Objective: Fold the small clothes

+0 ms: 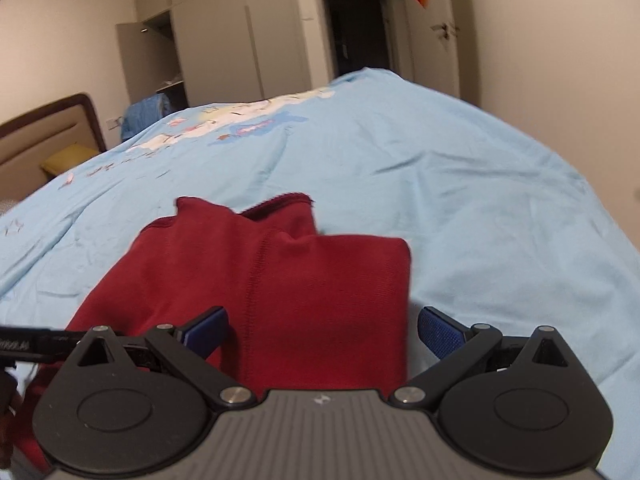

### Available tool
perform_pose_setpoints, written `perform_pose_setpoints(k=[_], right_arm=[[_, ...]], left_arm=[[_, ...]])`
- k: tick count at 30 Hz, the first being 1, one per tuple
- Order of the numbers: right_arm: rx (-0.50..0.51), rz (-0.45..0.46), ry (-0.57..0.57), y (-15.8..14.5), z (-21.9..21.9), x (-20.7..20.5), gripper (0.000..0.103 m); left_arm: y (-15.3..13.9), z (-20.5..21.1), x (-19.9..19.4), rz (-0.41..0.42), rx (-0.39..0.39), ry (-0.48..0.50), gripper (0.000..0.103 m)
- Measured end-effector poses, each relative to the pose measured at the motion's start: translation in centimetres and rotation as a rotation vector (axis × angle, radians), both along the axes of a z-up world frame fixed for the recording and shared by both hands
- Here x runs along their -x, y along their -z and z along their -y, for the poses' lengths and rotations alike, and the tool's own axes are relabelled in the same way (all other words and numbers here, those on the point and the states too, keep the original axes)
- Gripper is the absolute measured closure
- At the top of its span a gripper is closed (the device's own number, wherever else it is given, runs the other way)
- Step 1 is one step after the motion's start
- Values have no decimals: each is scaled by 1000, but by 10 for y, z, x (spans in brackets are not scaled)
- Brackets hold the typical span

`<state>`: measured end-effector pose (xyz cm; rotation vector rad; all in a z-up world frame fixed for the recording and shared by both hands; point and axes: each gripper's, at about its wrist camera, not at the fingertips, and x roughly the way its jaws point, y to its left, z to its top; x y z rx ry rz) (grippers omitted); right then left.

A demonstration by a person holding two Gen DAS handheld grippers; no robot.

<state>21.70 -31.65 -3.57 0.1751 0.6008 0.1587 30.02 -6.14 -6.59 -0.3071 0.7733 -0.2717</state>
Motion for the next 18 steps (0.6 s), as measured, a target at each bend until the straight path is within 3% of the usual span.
perform_pose_setpoints(k=[5, 8, 11, 15, 18], right_arm=[[-221, -43, 29, 13, 30, -11, 0], [-279, -47, 26, 17, 37, -14, 11], [-275, -57, 21, 17, 35, -16, 31], [-266, -65, 23, 14, 28, -14, 50], [-251, -55, 18, 8, 24, -12, 74]], left_arm=[[-4, -5, -11, -15, 34, 33, 5], [-4, -9, -21, -35, 69, 38, 4], [-6, -9, -29, -51, 84, 42, 9], [-10, -5, -33, -65, 98, 69, 30], [-14, -2, -32, -62, 72, 64, 38]])
